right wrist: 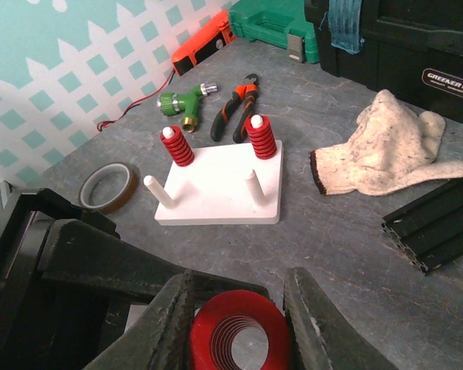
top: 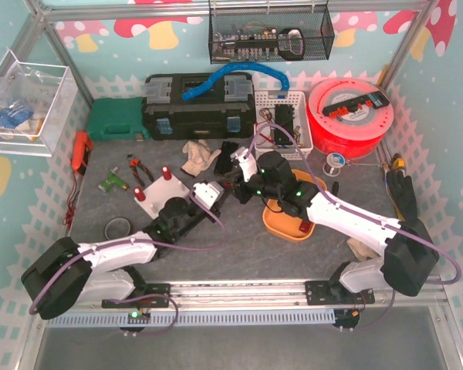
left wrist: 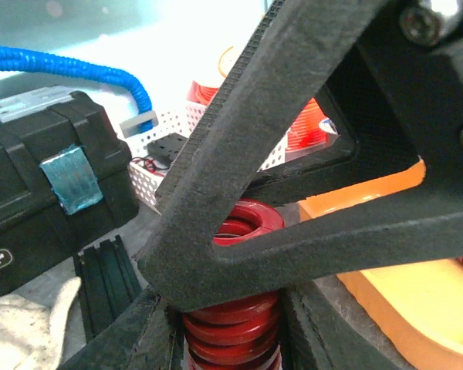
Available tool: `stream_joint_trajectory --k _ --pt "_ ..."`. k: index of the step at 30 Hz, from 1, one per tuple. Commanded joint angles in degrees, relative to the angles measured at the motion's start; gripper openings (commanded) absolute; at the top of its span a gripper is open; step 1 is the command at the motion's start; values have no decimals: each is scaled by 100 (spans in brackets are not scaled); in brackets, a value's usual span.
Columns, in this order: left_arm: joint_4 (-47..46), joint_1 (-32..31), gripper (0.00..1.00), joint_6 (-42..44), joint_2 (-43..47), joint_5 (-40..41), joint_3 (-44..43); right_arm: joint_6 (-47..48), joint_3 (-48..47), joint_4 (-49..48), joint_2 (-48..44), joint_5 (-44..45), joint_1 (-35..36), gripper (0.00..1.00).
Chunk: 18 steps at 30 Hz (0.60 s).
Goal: Install the large spring
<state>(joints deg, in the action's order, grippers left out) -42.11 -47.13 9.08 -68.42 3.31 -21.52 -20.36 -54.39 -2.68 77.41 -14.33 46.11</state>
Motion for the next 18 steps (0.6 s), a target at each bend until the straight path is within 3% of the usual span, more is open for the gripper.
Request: stream_joint_trajectory --k 1,4,8,13,17,18 --pt "-127 -24 0 -173 -103 161 -380 51 -221 110 78 -592 184 0" --pt "-222 -24 0 -399 -138 204 -382 219 -255 162 133 -563 188 6" --pt "-480 -24 0 -853 -154 439 -260 150 -234 162 -63 711 173 42" --pt "-1053 -24 0 -1976 -160 1586 268 -35 53 -206 -748 2444 133 77" --pt "-1086 -12 0 -2512 -163 2483 472 -44 425 -447 -1405 3232 51 98" --pt "-1081 23 0 -2635 -155 2666 487 -39 556 -497 -1565 3366 22 98"
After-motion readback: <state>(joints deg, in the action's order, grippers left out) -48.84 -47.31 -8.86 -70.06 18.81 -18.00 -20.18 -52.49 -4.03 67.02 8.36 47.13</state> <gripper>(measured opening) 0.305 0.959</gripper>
